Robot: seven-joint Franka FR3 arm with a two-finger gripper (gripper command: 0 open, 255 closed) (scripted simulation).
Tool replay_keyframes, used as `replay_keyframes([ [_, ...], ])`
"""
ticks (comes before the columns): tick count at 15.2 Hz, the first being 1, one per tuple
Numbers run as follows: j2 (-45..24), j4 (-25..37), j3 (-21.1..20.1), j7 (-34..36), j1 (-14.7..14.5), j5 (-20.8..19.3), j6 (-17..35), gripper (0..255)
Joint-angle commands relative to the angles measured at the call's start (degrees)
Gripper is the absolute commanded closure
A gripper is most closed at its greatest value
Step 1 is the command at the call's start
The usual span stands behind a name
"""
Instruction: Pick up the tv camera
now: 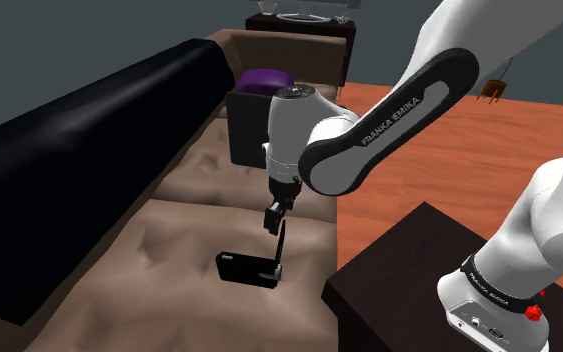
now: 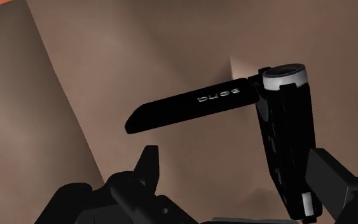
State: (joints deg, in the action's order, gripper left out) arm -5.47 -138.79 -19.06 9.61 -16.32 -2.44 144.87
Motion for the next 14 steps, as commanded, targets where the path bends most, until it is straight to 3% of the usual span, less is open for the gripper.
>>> replay_keyframes([
  [1, -4.2, 1.5, -0.4, 1.1, -1.0, -2.0, 2.2, 0],
  [8, -18.1, 8.7, 0.2, 4.8, -6.7, -8.7, 6.8, 0],
  [14, -22.1, 9.7, 2.1, 6.1, -8.3, -10.7, 9.8, 0],
])
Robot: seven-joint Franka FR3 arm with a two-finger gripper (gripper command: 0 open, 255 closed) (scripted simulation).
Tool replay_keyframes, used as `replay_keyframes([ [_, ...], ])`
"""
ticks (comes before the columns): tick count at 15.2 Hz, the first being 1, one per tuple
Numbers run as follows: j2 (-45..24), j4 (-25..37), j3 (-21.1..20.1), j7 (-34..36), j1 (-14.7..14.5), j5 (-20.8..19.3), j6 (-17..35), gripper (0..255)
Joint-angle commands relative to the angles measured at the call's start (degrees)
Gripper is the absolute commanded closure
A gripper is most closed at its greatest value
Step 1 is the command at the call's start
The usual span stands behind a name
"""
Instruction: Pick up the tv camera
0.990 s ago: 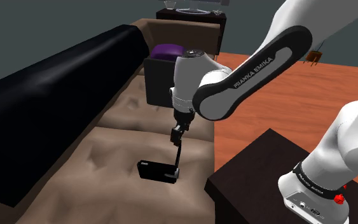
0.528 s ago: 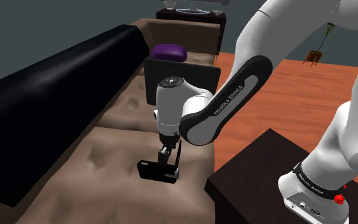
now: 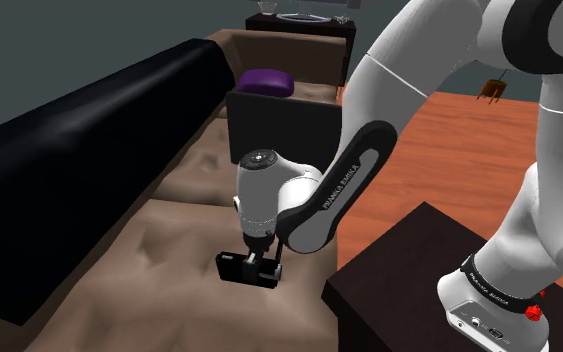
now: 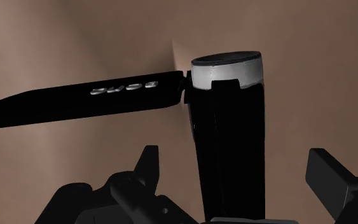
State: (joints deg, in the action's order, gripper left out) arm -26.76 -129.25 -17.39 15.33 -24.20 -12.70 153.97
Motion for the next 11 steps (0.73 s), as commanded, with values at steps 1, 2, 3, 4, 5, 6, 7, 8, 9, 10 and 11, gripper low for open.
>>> replay_keyframes([
  [1, -1.6, 0.3, 0.8, 0.6, -0.7, -0.8, 1.3, 0],
  [2, -2.8, 0.6, 1.3, 1.0, -1.1, -1.4, 2.2, 0],
  [3, -2.8, 0.6, 1.3, 1.0, -1.1, -1.4, 2.2, 0],
  [4, -2.8, 0.6, 1.3, 1.0, -1.1, -1.4, 2.2, 0],
  [5, -2.8, 0.6, 1.4, 1.0, -1.1, -1.4, 2.2, 255],
  [6, -2.8, 0.6, 1.4, 1.0, -1.2, -1.4, 2.2, 255],
  [7, -2.8, 0.6, 1.4, 1.0, -1.2, -1.4, 2.2, 255],
  [8, -2.8, 0.6, 1.4, 1.0, -1.2, -1.4, 2.2, 255],
  [9, -2.8, 0.6, 1.4, 1.0, -1.2, -1.4, 2.2, 255],
  [10, -2.8, 0.6, 1.3, 1.1, -1.2, -1.4, 2.2, 255],
  [11, -2.8, 0.6, 1.4, 1.1, -1.2, -1.4, 2.2, 255],
])
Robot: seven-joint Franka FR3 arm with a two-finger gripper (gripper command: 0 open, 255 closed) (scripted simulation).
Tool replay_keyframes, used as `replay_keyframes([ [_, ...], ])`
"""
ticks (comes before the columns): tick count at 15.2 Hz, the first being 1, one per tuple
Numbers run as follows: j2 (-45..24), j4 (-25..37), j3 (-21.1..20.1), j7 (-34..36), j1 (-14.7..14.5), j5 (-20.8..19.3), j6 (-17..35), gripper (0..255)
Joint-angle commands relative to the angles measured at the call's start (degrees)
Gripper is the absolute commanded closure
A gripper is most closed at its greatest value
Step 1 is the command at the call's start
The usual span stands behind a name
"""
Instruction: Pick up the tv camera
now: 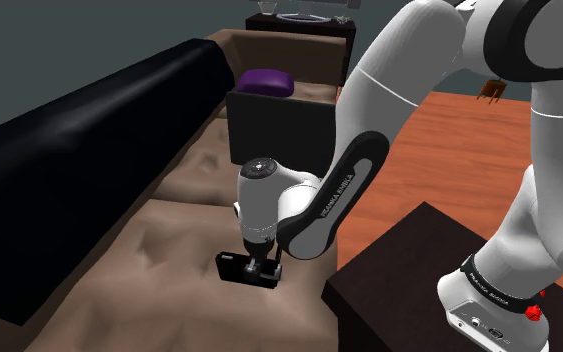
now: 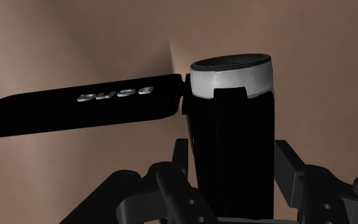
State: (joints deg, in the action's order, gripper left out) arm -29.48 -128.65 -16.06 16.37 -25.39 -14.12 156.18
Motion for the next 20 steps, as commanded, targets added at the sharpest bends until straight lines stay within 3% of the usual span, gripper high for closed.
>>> replay_keyframes([
  [1, -0.1, 0.0, 0.0, 0.0, 0.0, 0.0, 0.0, 255],
  [20, 11.1, -1.8, -5.0, -4.1, 3.9, 6.2, -9.1, 255],
])
